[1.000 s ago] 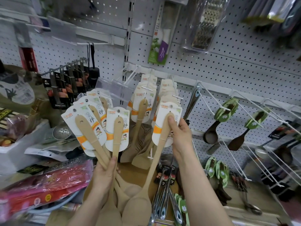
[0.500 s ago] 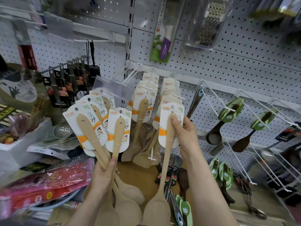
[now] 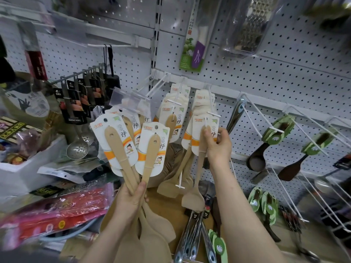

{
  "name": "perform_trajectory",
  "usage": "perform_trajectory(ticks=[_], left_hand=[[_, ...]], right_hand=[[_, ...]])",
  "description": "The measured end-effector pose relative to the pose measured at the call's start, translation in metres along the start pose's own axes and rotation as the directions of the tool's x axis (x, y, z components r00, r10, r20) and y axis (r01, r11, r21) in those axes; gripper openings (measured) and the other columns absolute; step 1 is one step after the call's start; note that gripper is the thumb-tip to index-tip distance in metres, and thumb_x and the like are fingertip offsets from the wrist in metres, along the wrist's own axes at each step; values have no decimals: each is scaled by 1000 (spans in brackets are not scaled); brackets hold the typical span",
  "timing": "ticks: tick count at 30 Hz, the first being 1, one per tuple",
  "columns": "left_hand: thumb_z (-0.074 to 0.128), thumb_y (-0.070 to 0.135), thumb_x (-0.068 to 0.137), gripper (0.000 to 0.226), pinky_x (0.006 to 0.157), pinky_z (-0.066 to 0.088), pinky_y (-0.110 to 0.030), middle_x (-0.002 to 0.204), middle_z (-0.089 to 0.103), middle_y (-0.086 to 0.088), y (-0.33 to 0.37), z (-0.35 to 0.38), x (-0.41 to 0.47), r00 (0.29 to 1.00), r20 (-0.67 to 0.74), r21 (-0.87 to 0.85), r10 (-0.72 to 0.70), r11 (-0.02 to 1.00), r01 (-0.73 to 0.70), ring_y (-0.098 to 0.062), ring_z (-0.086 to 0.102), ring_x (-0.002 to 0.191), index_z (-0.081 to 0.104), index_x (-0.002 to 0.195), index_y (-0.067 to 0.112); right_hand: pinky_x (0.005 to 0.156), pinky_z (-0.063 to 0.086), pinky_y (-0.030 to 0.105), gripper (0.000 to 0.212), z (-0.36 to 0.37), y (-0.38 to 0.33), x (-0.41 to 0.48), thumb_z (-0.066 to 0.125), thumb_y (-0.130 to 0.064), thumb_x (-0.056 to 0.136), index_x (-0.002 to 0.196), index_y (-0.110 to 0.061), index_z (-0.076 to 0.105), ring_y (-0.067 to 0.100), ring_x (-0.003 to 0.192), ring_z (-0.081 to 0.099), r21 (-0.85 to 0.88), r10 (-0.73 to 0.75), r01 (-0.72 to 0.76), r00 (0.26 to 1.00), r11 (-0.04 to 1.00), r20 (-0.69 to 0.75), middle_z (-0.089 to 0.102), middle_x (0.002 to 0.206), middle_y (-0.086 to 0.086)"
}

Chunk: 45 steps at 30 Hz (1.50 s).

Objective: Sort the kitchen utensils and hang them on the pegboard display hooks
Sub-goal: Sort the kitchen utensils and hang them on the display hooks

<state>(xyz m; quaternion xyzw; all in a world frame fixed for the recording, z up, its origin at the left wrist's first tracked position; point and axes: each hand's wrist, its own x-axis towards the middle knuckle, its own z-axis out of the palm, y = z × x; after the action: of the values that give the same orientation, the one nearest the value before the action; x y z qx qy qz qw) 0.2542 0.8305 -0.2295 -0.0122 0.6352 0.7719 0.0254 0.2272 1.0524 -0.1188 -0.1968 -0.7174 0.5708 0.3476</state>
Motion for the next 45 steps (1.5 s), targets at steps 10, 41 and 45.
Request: perform_trajectory(ticks=[10, 41, 45], left_hand=[[55, 17, 94, 7, 50, 49, -25, 63, 53, -11, 1, 2, -10, 995, 67, -58, -70, 996, 73, -21, 51, 56, 54, 95, 10], [47, 17, 98, 14, 51, 47, -30, 58, 54, -7, -3, -97, 7, 999, 49, 9, 11, 1000, -12, -11, 54, 43, 55, 89, 9], [49, 26, 96, 18, 52, 46, -32, 56, 55, -7, -4, -100, 13, 999, 44, 15, -2, 1000, 2, -16, 54, 45, 55, 90, 11]], right_hand=[[84, 50, 42, 37, 22, 6, 0, 74, -45, 81, 94, -26, 45, 24, 90, 59, -92, 34, -61, 964, 994, -264, 54, 95, -1], [96, 51, 56, 14, 48, -70, -74, 70, -20, 90, 77, -22, 76, 26, 95, 69, 257, 155, -188, 977, 948, 144, 76, 88, 0], [94, 52, 58, 14, 65, -69, -57, 71, -29, 89, 82, -19, 78, 37, 103, 68, 232, 173, -210, 970, 950, 169, 75, 101, 13]])
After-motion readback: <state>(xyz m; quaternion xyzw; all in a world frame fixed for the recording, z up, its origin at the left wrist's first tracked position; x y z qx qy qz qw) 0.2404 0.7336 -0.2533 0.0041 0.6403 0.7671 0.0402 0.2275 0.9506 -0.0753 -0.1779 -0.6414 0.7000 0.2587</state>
